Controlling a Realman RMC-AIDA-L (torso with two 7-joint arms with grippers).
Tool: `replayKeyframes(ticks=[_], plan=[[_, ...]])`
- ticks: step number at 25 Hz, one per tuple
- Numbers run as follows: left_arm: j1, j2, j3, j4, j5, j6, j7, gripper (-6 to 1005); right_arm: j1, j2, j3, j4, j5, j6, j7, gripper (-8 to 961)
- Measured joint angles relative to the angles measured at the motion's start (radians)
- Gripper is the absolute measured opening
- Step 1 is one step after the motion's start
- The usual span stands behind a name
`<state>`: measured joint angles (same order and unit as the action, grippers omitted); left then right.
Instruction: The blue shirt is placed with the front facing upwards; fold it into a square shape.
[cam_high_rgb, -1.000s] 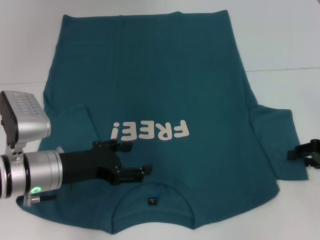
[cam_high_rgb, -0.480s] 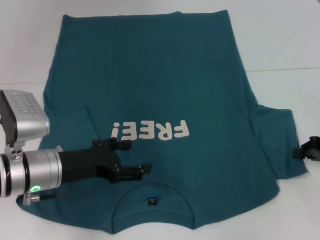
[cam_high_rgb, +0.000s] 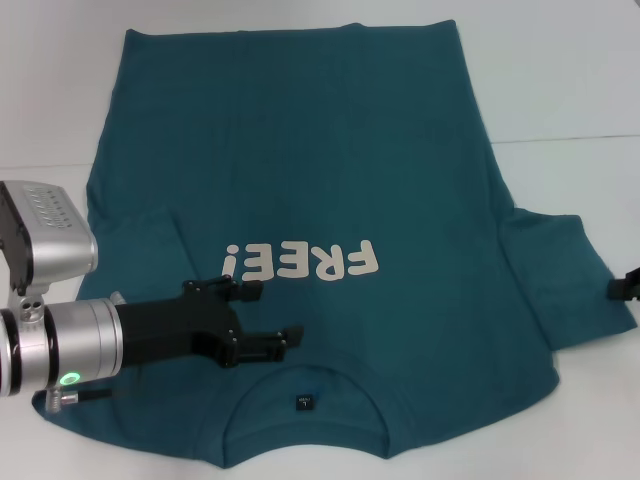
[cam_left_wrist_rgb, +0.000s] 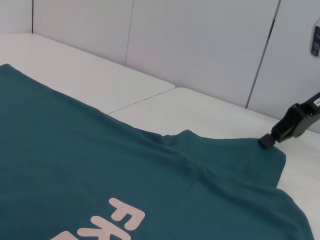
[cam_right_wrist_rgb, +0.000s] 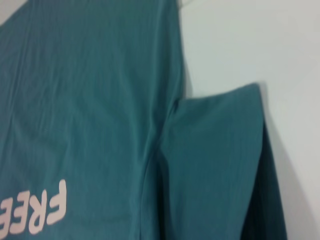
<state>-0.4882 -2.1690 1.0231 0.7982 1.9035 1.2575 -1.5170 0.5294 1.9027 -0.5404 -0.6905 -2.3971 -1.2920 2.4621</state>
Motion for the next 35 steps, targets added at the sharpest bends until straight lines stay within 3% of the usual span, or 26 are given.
replayKeyframes(ticks=[14, 35], plan=[[0.000, 0.000, 0.000, 0.004, 0.000, 0.000, 0.000, 887, 0.006, -0.037, 0.036, -0.054, 0.016, -0.036, 0.002, 8], [0.000, 0.002, 0.000, 0.007, -0.015, 0.010, -0.001, 887, 0.020, -0.052, 0.037, -0.153, 0.015, -0.079, 0.017, 18]])
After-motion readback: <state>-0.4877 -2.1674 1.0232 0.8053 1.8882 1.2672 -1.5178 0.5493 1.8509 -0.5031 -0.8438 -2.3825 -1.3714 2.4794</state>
